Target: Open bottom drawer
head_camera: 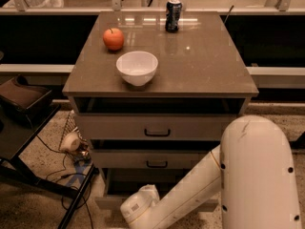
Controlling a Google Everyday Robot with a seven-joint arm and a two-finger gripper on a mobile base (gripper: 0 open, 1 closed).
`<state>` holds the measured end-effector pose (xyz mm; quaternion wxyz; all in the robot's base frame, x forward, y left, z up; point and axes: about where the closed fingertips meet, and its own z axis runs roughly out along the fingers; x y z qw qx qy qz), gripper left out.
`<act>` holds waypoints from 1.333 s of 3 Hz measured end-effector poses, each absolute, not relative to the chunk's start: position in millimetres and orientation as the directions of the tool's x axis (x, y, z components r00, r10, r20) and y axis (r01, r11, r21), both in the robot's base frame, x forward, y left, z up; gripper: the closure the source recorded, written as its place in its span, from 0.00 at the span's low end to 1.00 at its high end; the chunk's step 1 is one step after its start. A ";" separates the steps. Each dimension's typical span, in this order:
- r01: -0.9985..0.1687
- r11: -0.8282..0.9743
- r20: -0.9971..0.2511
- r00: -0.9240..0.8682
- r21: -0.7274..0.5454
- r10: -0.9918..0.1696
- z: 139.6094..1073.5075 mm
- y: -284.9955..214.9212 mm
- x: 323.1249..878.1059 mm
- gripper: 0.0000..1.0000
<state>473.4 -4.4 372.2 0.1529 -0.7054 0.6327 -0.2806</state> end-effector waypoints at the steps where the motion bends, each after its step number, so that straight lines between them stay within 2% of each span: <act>1: -0.805 -0.147 0.206 0.031 -0.575 -0.978 370.8 -8.4 476.7 1.00; 2: -0.809 -0.124 0.200 0.008 -0.574 -0.980 365.6 -15.0 483.7 1.00; 4: -0.813 0.061 0.187 -0.206 -0.580 -0.961 354.3 -88.1 557.7 1.00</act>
Offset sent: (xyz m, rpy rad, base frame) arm 0.0210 -0.0194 -0.0114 0.0084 -0.0075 -0.0688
